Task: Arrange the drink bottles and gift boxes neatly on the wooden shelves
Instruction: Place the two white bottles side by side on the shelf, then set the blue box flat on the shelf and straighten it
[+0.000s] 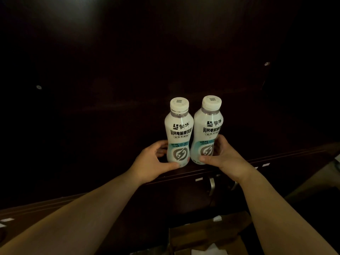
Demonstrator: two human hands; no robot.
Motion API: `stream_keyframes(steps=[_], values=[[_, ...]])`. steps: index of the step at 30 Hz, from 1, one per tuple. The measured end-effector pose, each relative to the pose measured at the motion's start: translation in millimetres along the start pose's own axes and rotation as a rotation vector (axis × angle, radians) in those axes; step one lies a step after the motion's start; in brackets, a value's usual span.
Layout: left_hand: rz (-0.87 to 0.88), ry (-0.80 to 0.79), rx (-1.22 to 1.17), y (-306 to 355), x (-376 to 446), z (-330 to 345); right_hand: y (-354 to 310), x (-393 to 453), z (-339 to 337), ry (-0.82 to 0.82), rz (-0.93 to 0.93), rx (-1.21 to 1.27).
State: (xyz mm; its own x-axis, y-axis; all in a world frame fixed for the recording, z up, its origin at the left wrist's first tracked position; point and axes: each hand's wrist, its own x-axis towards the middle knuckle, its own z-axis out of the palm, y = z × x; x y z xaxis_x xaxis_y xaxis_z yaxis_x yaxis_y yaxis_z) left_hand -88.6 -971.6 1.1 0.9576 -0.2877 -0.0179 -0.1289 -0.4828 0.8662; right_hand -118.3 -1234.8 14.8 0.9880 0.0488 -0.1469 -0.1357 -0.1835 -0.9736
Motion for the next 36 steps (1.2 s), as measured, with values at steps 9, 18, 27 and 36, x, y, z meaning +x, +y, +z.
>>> stream_keyframes(steps=[9, 18, 27, 36], values=[[-0.018, 0.003, -0.027, 9, -14, -2, -2, -28, 1, 0.081, -0.04, 0.079], [-0.038, 0.025, 0.047, 10, -89, -66, 2, -100, 61, 0.588, 0.015, 0.111], [0.084, 0.177, 0.287, 17, -250, -251, -80, -155, 250, 0.24, -0.113, -0.004], [-0.07, 0.328, 0.904, -24, -504, -458, -184, -237, 496, -0.149, -0.362, -0.297]])
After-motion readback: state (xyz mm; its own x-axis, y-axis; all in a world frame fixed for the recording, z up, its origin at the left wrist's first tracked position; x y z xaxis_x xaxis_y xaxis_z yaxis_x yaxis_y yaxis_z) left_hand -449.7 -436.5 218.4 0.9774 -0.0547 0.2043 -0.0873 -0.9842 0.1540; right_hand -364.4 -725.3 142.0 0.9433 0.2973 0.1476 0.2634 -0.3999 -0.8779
